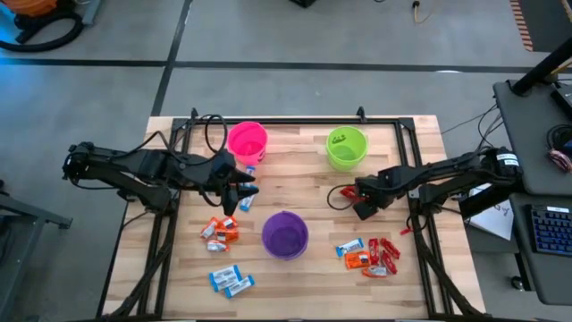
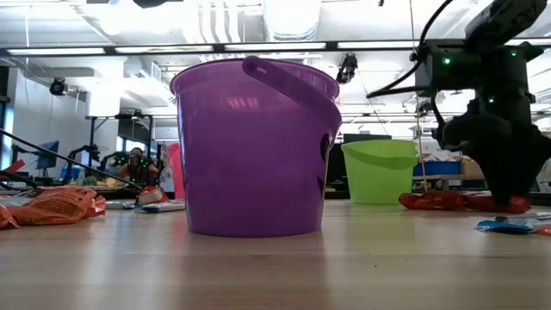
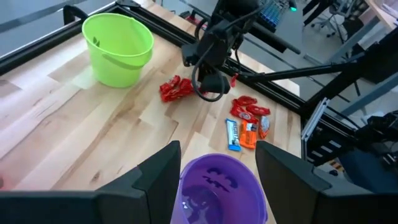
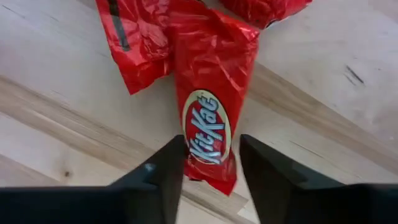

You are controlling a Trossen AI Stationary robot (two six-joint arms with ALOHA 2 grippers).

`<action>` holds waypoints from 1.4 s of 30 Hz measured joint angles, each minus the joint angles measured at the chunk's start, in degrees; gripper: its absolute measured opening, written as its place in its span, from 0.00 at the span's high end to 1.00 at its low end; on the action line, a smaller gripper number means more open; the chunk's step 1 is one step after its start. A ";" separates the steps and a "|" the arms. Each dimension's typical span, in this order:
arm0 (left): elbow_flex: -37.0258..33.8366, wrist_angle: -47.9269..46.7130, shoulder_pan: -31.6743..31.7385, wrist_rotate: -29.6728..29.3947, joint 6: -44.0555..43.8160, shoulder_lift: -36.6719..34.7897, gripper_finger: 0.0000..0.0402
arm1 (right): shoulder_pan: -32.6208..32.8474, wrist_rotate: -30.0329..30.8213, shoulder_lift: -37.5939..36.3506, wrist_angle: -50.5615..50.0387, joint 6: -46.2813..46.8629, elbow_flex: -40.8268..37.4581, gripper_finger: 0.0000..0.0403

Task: Sort candy
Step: Put the red chocolate into the violet bucket

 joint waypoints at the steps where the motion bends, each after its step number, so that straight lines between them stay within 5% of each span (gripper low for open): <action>1: 0.00 -0.02 0.00 0.00 0.00 0.00 0.52 | 0.00 -0.04 0.00 0.10 -0.04 -0.19 0.70; 8: -0.02 -0.69 0.00 -0.02 -0.28 0.00 0.52 | 0.11 -1.97 -0.75 -0.27 -1.11 0.63 0.95; 16: -0.02 -4.86 -0.01 0.00 -2.63 0.00 0.52 | 0.11 -1.52 -4.57 -14.07 -2.44 8.76 0.94; 22: -0.02 -5.95 0.00 0.00 -2.63 0.07 0.52 | 0.54 1.76 -7.51 -13.35 -5.51 18.99 0.93; 28: -0.02 -5.95 0.00 0.00 -1.31 0.07 0.52 | 4.34 13.78 -6.97 2.61 -14.72 27.14 0.93; 35: -0.02 -10.00 -0.14 0.03 -2.45 -0.20 0.52 | 9.89 14.04 -1.07 26.81 -27.97 30.83 0.93; 42: -0.04 -18.38 -2.20 0.24 -5.20 -2.15 0.52 | 15.15 13.49 8.73 29.18 -34.81 36.26 0.93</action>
